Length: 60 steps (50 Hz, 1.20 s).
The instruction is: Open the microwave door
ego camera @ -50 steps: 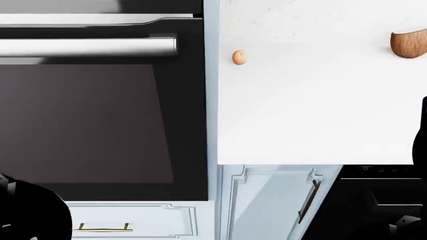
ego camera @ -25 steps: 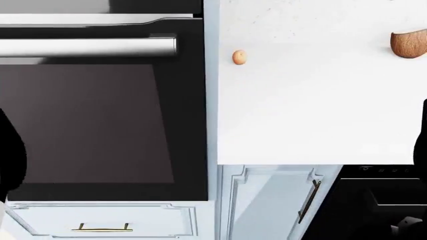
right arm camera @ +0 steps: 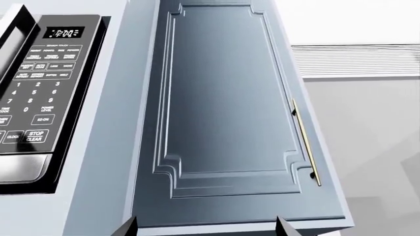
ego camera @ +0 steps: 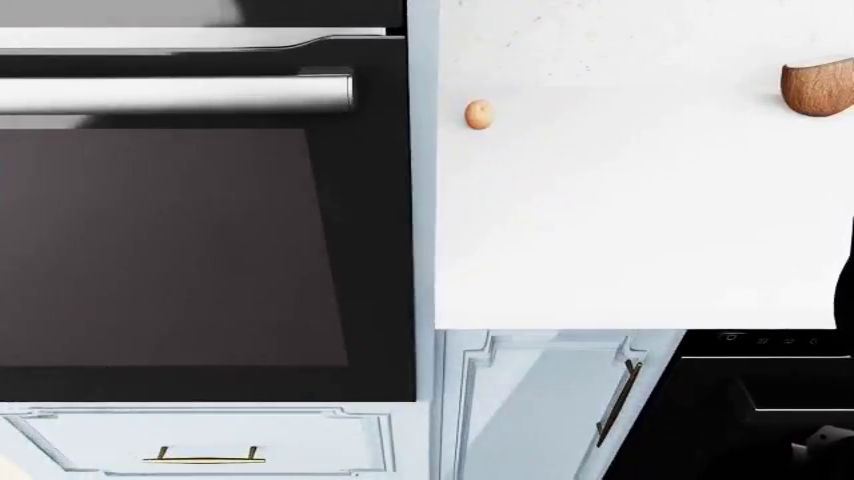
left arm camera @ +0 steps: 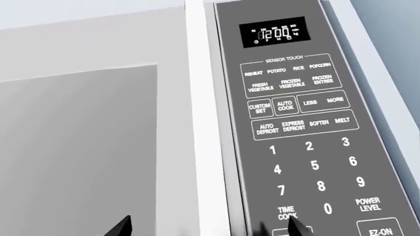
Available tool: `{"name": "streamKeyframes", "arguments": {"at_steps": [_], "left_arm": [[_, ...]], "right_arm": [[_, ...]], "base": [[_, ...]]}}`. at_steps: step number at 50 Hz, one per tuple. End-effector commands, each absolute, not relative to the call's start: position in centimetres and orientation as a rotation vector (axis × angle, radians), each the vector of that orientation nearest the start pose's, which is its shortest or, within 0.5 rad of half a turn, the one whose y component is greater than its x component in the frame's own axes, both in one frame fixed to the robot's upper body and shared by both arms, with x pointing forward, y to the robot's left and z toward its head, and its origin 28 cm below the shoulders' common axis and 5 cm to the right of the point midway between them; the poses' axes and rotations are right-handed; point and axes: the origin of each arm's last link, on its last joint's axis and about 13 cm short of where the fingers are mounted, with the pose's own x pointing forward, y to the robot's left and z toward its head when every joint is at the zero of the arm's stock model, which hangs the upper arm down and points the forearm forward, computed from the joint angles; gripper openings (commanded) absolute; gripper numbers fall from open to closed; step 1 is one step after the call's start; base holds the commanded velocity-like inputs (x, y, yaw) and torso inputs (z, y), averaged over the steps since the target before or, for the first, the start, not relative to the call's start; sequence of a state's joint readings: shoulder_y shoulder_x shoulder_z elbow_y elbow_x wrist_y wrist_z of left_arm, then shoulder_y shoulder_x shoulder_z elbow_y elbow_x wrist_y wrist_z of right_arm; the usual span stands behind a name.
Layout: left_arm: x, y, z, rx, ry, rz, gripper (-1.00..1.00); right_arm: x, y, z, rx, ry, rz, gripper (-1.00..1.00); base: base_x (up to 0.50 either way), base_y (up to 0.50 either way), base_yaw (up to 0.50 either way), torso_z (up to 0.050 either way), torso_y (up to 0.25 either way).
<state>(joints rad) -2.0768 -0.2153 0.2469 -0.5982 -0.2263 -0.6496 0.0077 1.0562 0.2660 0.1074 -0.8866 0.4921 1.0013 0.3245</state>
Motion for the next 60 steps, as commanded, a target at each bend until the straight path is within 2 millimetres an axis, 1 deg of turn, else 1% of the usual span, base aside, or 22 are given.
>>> {"name": "streamKeyframes", "arguments": {"at_steps": [1,10,29,46,57,58,60], "left_arm": [[30.5,25.2,56.9,0.119,-0.735,0.037,1.00],[31.6,25.3,56.7,0.128,-0.695,0.049,1.00],[32.8,25.1,55.8,0.170,-0.653,0.053,1.00],[33.7,25.0,55.0,0.191,-0.618,0.056,1.00],[33.9,25.0,54.7,0.194,-0.606,0.059,1.00],[33.8,25.1,54.8,0.193,-0.610,0.062,-1.00],[33.8,25.1,54.8,0.191,-0.616,0.068,-1.00]], "right_arm": [[21.1,-12.3,34.8,0.025,-0.920,-0.043,1.00],[21.1,-12.3,34.9,0.023,-0.921,-0.044,1.00],[21.0,-12.5,35.0,0.026,-0.925,-0.051,1.00],[21.1,-12.6,35.0,0.028,-0.925,-0.054,1.00],[21.0,-12.6,35.0,0.028,-0.926,-0.058,1.00],[21.0,-12.6,35.0,0.027,-0.926,-0.058,1.00],[21.0,-12.6,35.0,0.028,-0.925,-0.059,1.00]], "base": [[0.00,0.00,0.00,0.000,0.000],[0.00,0.00,0.00,0.000,0.000],[0.00,0.00,0.00,0.000,0.000],[0.00,0.00,0.00,0.000,0.000],[0.00,0.00,0.00,0.000,0.000],[0.00,0.00,0.00,0.000,0.000],[0.00,0.00,0.00,0.000,0.000]]}}
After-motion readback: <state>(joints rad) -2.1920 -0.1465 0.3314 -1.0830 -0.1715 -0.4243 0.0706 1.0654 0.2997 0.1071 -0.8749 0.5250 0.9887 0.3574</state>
